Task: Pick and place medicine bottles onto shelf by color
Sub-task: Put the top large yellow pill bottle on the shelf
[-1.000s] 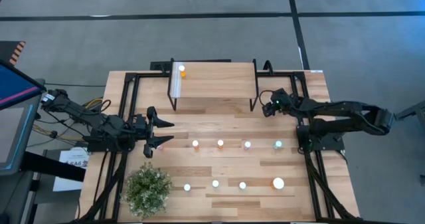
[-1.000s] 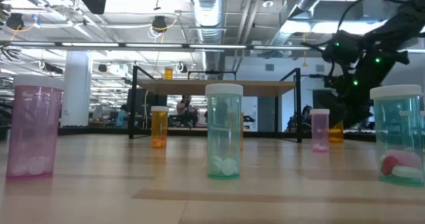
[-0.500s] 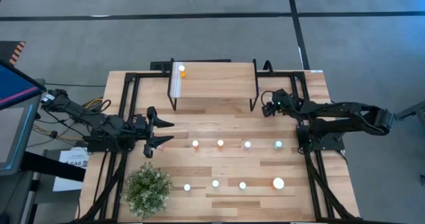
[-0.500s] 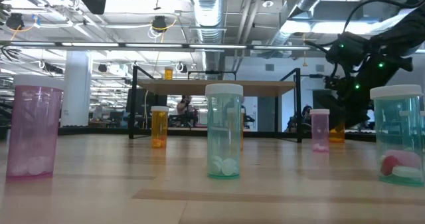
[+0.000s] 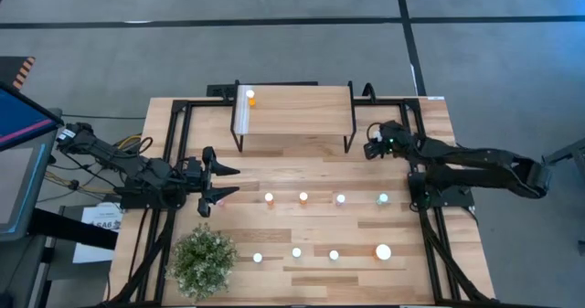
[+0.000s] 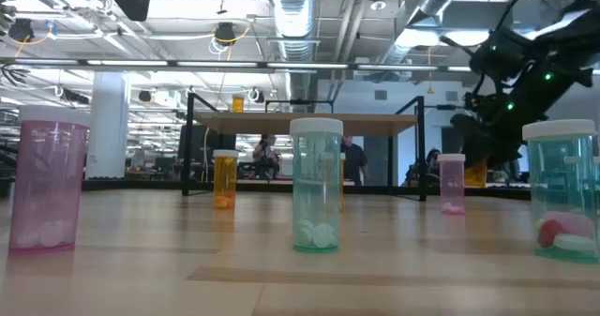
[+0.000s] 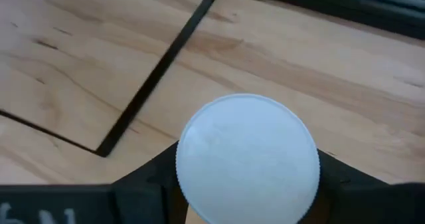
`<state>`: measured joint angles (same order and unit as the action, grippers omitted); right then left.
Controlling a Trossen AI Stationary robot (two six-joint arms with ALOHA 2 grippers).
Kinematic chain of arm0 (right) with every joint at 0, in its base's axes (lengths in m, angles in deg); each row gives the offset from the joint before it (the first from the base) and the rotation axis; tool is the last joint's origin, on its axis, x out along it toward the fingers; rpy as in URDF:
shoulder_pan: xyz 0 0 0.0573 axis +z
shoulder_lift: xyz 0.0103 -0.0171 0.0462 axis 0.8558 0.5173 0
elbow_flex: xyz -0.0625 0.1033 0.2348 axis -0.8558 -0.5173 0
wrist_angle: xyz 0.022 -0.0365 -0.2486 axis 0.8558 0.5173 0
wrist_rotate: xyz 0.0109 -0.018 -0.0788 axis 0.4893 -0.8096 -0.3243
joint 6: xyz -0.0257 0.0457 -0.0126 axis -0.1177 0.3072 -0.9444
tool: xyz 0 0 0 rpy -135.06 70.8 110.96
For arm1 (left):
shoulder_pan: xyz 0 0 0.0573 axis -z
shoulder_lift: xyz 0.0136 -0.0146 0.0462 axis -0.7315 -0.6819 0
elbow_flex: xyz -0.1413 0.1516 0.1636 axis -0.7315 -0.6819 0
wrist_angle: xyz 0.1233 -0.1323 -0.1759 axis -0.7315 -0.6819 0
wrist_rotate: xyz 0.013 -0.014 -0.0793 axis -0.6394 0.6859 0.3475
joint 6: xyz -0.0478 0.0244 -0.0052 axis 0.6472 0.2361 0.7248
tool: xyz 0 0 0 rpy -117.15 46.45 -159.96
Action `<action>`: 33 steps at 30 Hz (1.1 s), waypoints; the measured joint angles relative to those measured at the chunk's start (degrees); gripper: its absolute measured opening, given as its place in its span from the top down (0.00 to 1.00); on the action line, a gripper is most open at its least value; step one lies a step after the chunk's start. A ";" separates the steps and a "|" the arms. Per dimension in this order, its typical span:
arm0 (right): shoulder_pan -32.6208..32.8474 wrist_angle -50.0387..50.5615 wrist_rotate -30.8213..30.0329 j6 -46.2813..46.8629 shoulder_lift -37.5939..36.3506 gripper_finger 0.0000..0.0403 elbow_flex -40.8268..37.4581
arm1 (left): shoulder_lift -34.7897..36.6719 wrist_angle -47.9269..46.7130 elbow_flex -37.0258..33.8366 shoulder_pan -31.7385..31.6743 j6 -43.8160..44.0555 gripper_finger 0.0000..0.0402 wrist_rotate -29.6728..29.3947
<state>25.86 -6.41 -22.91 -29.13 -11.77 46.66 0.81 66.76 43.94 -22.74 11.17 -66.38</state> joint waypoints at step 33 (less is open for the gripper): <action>4.07 10.83 0.37 -11.21 18.86 0.45 44.33 | -0.02 0.13 0.00 0.00 -0.04 0.47 -0.81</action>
<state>29.93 4.42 -22.54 -40.34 7.10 90.99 0.79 66.89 43.94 -22.74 11.12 -67.19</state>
